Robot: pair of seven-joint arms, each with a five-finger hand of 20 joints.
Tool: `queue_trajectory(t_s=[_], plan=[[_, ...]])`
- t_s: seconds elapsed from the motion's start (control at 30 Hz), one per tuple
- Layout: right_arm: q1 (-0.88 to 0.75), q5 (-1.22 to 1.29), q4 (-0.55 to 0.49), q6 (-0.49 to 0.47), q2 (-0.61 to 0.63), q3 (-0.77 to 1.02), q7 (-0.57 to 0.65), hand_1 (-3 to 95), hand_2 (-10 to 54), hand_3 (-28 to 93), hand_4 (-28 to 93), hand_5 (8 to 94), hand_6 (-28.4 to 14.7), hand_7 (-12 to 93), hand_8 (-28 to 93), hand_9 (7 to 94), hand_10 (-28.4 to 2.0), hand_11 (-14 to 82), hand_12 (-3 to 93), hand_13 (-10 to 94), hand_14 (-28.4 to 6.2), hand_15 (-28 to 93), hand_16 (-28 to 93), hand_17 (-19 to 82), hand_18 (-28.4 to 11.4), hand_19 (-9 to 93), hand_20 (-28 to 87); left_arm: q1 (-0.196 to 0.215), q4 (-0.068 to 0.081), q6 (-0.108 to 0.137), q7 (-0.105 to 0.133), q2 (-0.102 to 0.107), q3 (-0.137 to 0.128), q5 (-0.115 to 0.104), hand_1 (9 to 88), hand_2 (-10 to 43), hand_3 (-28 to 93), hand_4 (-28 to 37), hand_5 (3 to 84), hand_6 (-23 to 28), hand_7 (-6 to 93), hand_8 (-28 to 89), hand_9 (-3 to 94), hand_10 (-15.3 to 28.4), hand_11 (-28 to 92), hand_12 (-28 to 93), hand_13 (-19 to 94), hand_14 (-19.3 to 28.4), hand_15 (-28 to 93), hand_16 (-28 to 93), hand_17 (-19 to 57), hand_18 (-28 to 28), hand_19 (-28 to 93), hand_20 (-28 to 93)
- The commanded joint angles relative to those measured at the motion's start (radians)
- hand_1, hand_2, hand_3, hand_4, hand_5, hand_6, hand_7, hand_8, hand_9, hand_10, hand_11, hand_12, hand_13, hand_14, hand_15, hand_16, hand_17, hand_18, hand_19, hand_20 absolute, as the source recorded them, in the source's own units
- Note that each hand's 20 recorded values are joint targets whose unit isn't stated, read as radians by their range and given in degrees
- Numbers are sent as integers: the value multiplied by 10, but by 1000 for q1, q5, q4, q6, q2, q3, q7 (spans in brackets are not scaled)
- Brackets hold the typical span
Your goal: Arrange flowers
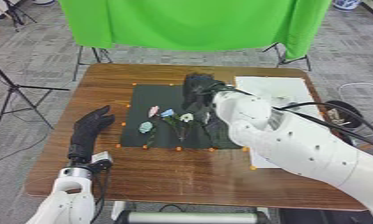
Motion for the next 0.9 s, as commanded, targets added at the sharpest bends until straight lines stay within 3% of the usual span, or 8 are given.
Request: queue_trajectory(t_s=[0.03,0.13,0.27,0.43,0.53,0.63,0.9], plan=[[-300,-88,-187,209,275,344,-3,375,-95,636,-130,662,3,167,-102,752,-121,133,148,905,-25,602,285,629,-138,932,556,19,-1,-5,-4,-9,-1,9,224,-95,714,-283,480,5,168,-101,507,134,217,92,380,170,231,-24,26,137,77,142],[-459,-57,-209,166,323,516,62,323,-95,662,-142,659,-2,163,-98,733,-128,127,152,904,-26,604,283,628,-141,932,558,53,-11,3,-8,-17,-22,9,224,-95,715,-283,479,4,165,-99,504,132,211,94,380,169,227,-22,26,137,76,142],[-579,-71,-194,65,334,668,137,260,-95,651,-142,580,-24,117,-76,663,-156,98,155,885,-37,600,285,607,-149,932,557,103,-29,11,-8,-28,-45,13,224,-95,714,-283,477,4,159,-96,504,131,207,96,379,169,222,-19,26,146,78,141],[-624,-83,-148,-11,333,723,190,229,-95,627,-139,534,-34,87,-65,607,-180,77,143,877,-41,586,276,600,-150,932,535,119,-36,14,-15,-33,-49,11,224,-95,712,-283,476,3,157,-94,503,130,205,97,379,168,218,-16,25,147,80,140],[-619,-88,-109,-27,334,712,196,221,-95,621,-138,531,-35,85,-61,599,-183,77,142,875,-43,585,276,596,-153,932,530,121,-39,7,-17,-42,-52,13,225,-95,711,-283,475,3,157,-93,503,131,204,98,379,168,216,-15,25,156,82,139],[-610,-86,-71,-16,328,701,201,226,-95,612,-141,542,-29,90,-60,607,-176,82,147,875,-45,586,274,595,-154,932,526,130,-42,15,-16,-51,-52,9,227,-95,710,-283,474,2,157,-93,501,130,203,98,379,167,214,-14,25,169,91,138],[-612,-99,-22,54,331,669,206,246,-95,634,-143,549,-20,108,-64,636,-163,89,156,884,-43,595,271,603,-155,932,530,119,-35,13,-22,-48,-43,10,228,-95,709,-283,474,3,157,-93,500,130,204,99,380,168,211,-12,24,173,98,130]])
